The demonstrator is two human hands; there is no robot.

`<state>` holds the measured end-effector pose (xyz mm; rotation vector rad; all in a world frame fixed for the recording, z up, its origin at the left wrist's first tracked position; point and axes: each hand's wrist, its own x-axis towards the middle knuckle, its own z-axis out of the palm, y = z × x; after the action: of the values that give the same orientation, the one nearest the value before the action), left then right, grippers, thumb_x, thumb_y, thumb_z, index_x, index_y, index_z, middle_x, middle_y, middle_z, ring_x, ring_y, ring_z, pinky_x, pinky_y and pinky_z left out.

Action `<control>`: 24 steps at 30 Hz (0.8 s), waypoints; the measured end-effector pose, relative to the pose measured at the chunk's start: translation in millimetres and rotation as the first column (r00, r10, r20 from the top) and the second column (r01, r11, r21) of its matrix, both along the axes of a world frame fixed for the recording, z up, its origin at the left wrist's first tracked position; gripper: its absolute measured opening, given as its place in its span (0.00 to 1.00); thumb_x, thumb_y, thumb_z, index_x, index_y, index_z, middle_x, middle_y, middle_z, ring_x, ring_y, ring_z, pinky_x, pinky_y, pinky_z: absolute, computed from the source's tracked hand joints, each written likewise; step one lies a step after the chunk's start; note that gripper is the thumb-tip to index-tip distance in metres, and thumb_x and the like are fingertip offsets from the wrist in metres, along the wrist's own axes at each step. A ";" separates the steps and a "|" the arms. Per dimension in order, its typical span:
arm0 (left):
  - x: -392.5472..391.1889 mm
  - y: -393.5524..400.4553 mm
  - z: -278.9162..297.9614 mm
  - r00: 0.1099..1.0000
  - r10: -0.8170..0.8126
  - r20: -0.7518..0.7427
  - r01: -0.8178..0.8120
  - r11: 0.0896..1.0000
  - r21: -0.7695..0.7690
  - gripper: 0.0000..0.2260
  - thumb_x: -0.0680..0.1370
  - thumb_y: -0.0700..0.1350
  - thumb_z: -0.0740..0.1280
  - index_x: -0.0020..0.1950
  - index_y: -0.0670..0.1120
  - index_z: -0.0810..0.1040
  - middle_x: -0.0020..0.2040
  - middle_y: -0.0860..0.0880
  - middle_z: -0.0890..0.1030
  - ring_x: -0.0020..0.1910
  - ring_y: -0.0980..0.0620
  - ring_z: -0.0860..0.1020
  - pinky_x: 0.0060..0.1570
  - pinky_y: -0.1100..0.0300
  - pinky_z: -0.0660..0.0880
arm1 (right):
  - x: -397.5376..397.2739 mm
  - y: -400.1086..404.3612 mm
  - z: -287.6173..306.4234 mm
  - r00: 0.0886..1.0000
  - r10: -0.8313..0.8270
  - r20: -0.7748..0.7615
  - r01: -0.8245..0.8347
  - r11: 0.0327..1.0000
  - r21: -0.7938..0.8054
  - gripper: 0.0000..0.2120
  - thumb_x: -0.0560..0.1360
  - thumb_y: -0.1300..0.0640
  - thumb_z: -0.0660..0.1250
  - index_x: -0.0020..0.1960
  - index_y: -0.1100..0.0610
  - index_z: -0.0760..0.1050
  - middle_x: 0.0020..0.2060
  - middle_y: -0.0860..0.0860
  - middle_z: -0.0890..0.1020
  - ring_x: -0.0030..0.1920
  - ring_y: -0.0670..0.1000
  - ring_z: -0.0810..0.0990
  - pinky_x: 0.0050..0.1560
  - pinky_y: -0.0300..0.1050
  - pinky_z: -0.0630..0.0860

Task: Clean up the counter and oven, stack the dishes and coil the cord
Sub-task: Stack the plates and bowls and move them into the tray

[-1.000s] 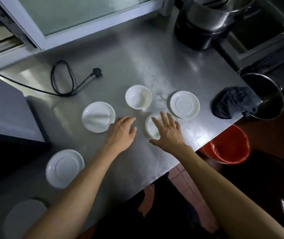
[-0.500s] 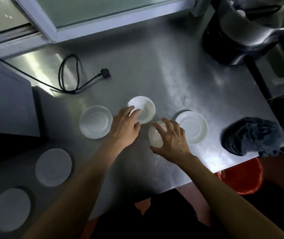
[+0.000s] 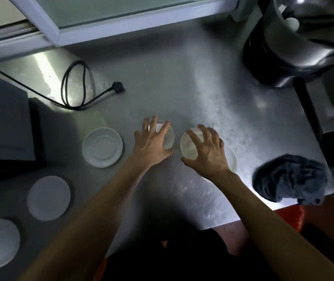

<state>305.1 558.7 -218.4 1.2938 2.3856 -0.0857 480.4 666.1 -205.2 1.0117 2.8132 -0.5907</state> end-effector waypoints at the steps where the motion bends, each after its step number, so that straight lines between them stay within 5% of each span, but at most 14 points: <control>1: 0.7 0.7 -0.5 1.000 0.008 0.005 -0.008 1.000 0.003 0.43 0.70 0.66 0.69 0.79 0.57 0.53 0.79 0.45 0.51 0.77 0.38 0.50 0.64 0.34 0.66 | -0.7 2.4 0.0 1.000 0.002 -0.011 -0.002 1.000 -0.002 0.43 0.66 0.35 0.74 0.76 0.45 0.62 0.76 0.53 0.60 0.75 0.61 0.58 0.70 0.66 0.62; 24: 19.8 -99.5 38.3 0.933 0.361 -0.005 -0.359 0.930 0.081 0.42 0.69 0.64 0.71 0.78 0.60 0.54 0.78 0.47 0.52 0.77 0.41 0.52 0.65 0.36 0.67 | -46.4 -37.8 10.9 0.955 0.281 -0.095 -0.285 0.958 -0.023 0.42 0.69 0.32 0.71 0.77 0.43 0.59 0.78 0.53 0.58 0.75 0.61 0.56 0.71 0.63 0.61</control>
<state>324.9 459.2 -180.1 0.8676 2.6241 0.1061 434.0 628.4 -194.3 0.5710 2.9367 -0.6643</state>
